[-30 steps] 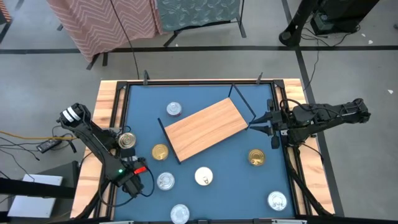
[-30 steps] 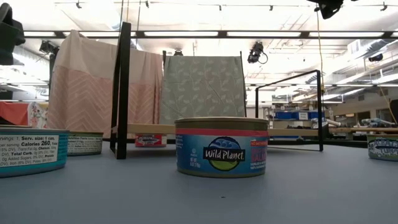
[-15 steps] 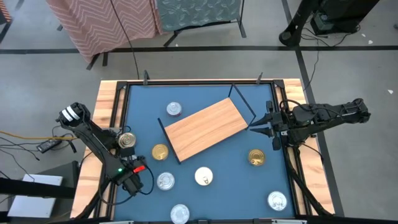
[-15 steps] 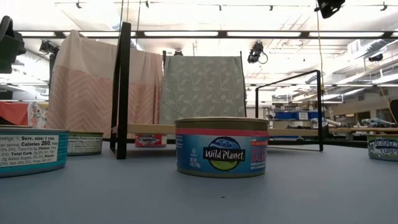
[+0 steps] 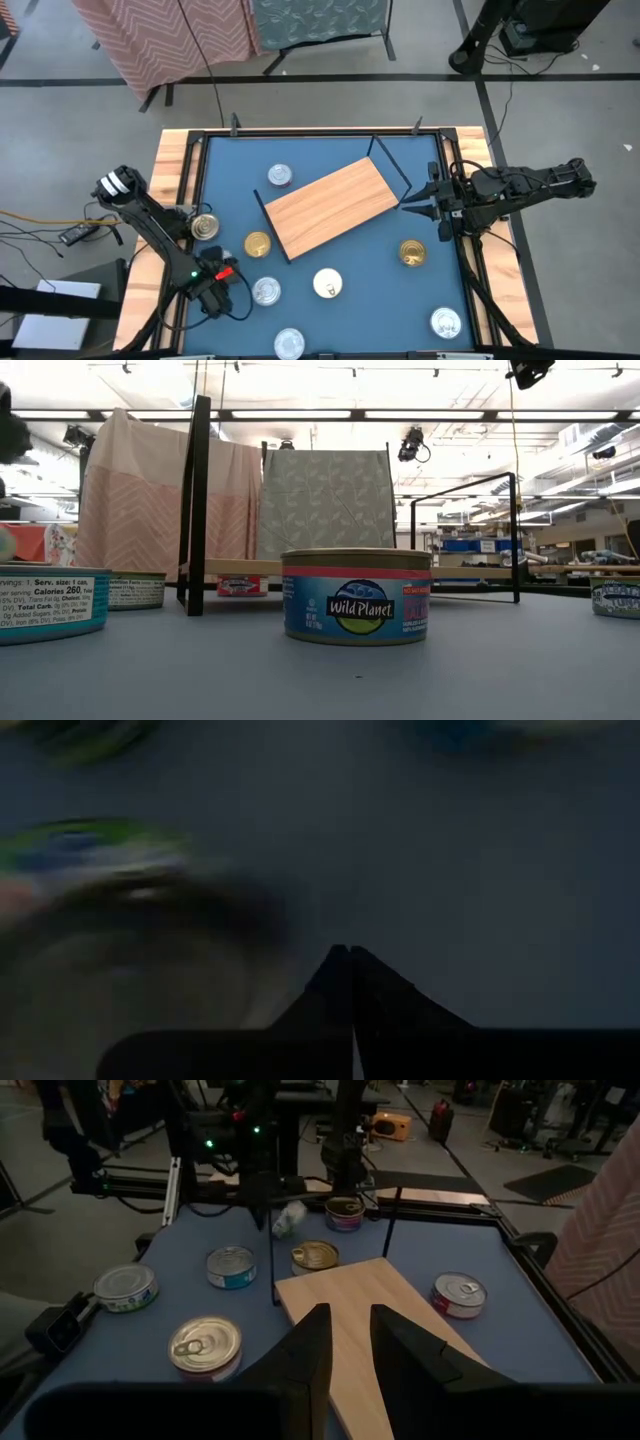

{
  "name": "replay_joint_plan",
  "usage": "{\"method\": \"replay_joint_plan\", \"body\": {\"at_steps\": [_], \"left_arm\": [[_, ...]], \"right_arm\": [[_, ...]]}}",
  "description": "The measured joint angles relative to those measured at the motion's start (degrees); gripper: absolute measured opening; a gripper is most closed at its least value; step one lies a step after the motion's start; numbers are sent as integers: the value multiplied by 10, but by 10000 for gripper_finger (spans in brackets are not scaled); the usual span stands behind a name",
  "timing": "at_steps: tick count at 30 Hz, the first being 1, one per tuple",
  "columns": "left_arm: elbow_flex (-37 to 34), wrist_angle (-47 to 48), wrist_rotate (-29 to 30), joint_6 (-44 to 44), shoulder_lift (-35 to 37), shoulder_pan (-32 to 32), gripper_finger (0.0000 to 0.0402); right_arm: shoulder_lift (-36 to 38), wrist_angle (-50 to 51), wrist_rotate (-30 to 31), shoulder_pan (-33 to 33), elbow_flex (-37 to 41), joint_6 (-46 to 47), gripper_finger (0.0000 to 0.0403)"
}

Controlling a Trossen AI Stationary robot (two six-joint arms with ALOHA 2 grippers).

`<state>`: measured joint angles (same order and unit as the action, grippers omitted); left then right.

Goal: Stack canned seafood by type on shelf
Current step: Put the green tuna can on the shelf

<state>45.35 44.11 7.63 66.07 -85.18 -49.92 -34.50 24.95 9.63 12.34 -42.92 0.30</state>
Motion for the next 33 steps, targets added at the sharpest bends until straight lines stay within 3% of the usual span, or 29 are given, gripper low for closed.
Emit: {"method": "replay_joint_plan", "body": {"at_steps": [10,18,25,33], "left_arm": [[-14,9,15,4,0,0,1],[13,138,38,-11,0,0,1],[12,157,138,-13,0,0,0],[22,192,128,-14,0,-1,0]], "right_arm": [[-1,0,-7,0,0,10,87],[-1,0,-5,0,0,11,87],[-1,-1,-4,0,0,11,87],[-1,-5,-3,0,0,12,87]]}}
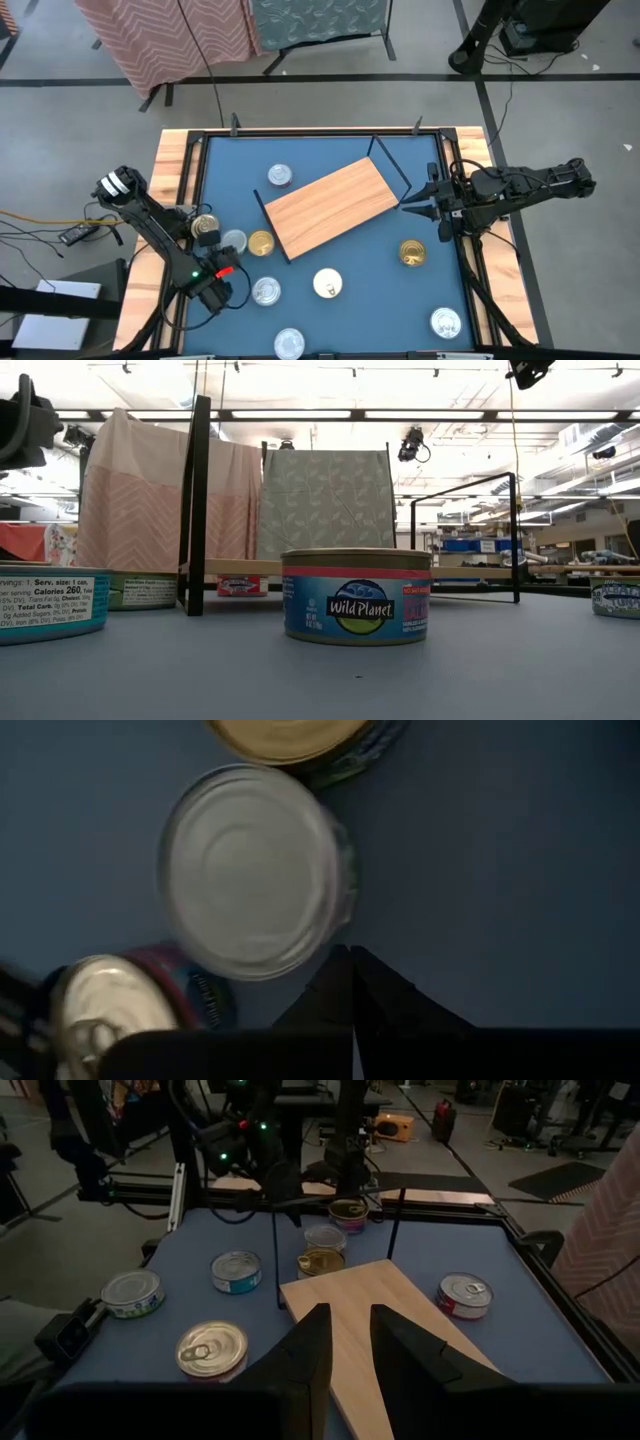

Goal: Stack canned seafood by type on shelf
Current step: Put the green tuna can on the shelf

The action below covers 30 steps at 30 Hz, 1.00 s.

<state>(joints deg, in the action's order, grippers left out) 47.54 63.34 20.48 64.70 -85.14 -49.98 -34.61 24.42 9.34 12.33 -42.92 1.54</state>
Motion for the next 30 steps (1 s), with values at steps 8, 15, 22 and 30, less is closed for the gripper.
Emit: {"method": "replay_joint_plan", "body": {"at_steps": [8,15,22,30], "left_arm": [[-6,18,52,4,0,0,0],[-29,-32,52,16,0,0,0],[-32,-53,14,33,1,-2,0],[-32,-68,-19,76,0,-30,0]], "right_arm": [[-2,0,0,0,0,2,87],[-14,-1,0,0,0,2,87],[-22,-4,-4,0,0,9,87],[-23,-4,-5,0,0,9,87]]}}
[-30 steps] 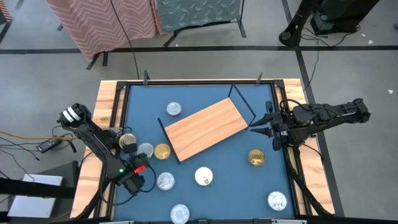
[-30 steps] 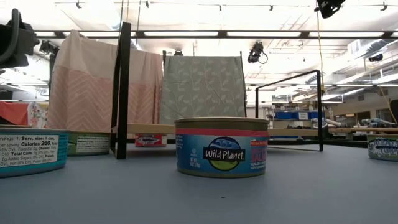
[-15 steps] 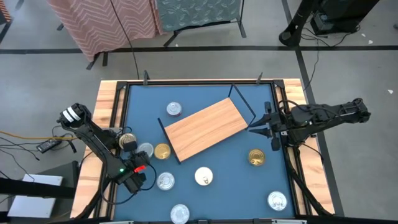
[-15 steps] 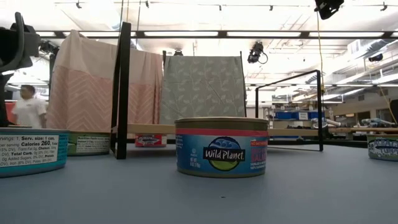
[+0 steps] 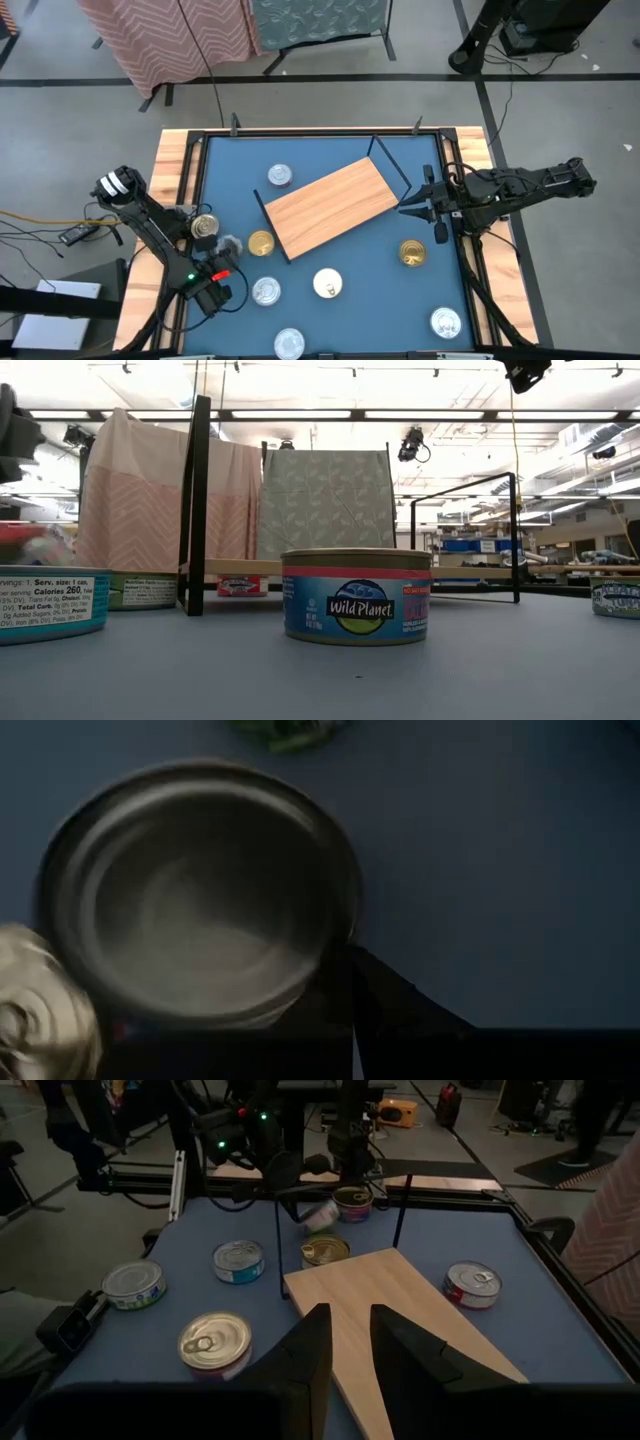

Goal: Stack canned seafood by type on shelf
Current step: Put the green tuna can on the shelf

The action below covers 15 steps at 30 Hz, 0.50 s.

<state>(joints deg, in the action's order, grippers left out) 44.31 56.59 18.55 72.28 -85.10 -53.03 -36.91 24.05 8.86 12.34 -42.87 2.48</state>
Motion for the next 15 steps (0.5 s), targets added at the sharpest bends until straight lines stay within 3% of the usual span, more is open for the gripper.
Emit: {"method": "replay_joint_plan", "body": {"at_steps": [15], "left_arm": [[-33,-17,15,92,0,-48,0]], "right_arm": [[0,-5,-9,0,0,7,87]]}}
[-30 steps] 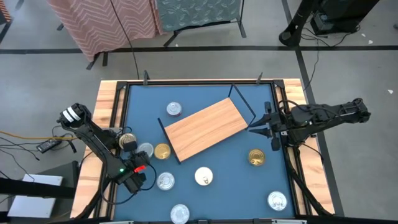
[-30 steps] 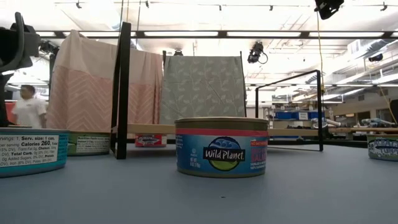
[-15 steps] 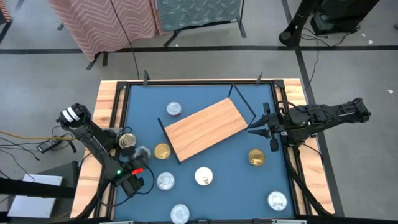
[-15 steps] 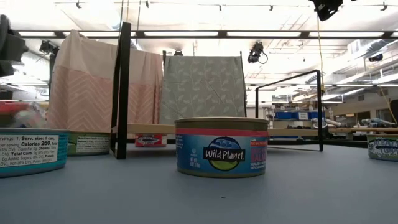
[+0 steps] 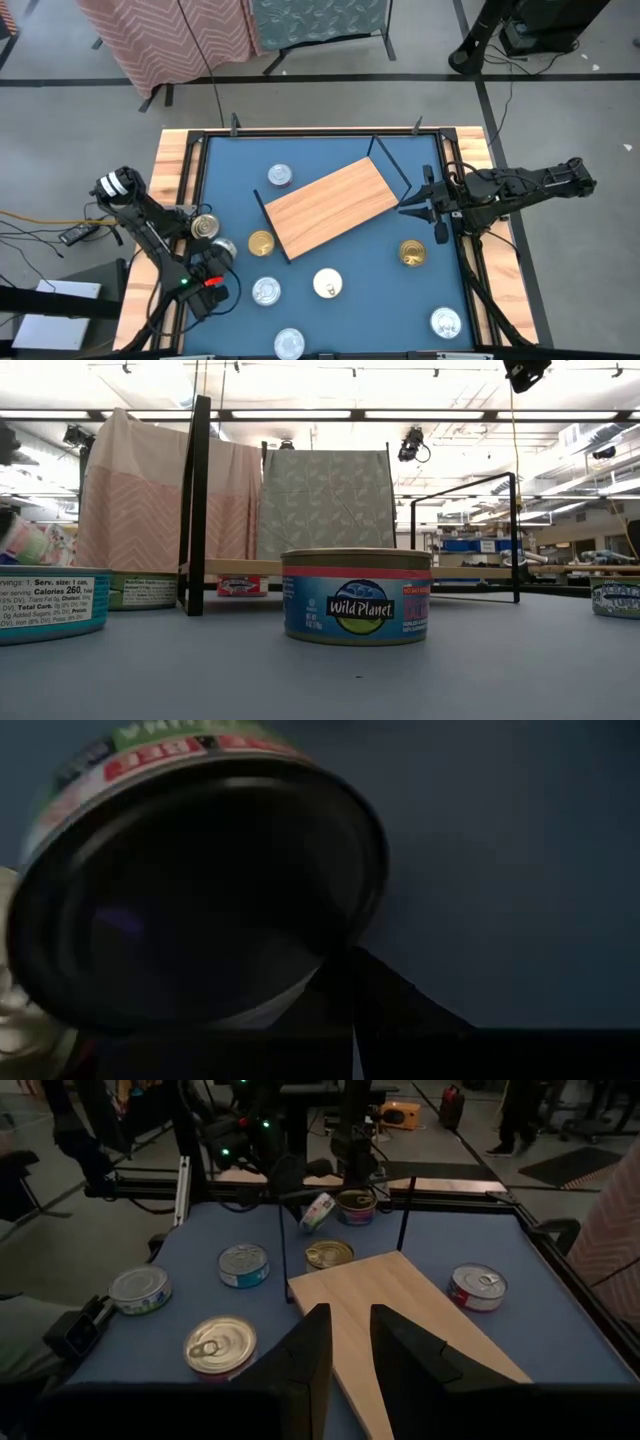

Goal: Stack canned seafood by type on shelf
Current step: Put the green tuna can on the shelf

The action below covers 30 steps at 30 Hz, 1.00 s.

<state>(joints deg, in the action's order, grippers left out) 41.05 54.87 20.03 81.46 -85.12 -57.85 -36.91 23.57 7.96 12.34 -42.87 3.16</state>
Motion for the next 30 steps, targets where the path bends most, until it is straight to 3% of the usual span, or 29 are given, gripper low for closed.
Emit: {"method": "replay_joint_plan", "body": {"at_steps": [15,22,30], "left_arm": [[-31,-43,-6,10,0,-8,0],[22,-26,-24,0,0,-28,3],[108,88,-26,9,0,-44,5]], "right_arm": [[0,-11,-3,15,0,12,87],[0,-11,-2,27,0,12,87],[0,-14,1,27,0,9,87]]}}
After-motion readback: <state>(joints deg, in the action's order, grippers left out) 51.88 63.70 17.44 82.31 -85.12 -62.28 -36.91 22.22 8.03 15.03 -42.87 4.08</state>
